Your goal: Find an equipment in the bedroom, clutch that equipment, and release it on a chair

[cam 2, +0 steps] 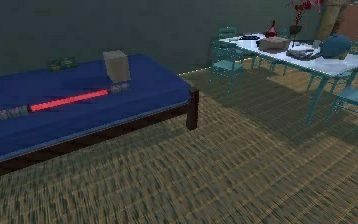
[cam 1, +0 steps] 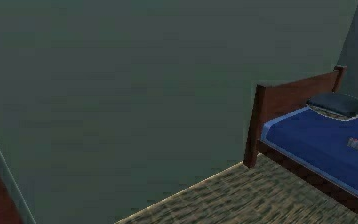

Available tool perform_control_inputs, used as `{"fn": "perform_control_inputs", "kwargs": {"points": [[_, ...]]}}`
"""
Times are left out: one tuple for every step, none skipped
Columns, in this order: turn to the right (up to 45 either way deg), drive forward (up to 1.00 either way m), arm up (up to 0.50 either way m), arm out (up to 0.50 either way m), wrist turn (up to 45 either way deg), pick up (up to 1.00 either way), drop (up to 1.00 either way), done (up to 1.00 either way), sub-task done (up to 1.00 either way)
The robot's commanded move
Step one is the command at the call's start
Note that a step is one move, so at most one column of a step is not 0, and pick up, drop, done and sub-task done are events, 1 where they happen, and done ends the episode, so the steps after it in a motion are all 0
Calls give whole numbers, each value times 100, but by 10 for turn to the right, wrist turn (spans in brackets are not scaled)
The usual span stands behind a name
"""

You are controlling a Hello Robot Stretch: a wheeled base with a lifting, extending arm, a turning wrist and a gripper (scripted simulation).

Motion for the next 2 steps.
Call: {"fn": "perform_control_inputs", "kwargs": {"points": [[-450, 0, 0, 0, 0, 0, 0, 0, 0], [-120, 0, 0, 0, 0, 0, 0, 0, 0]]}}
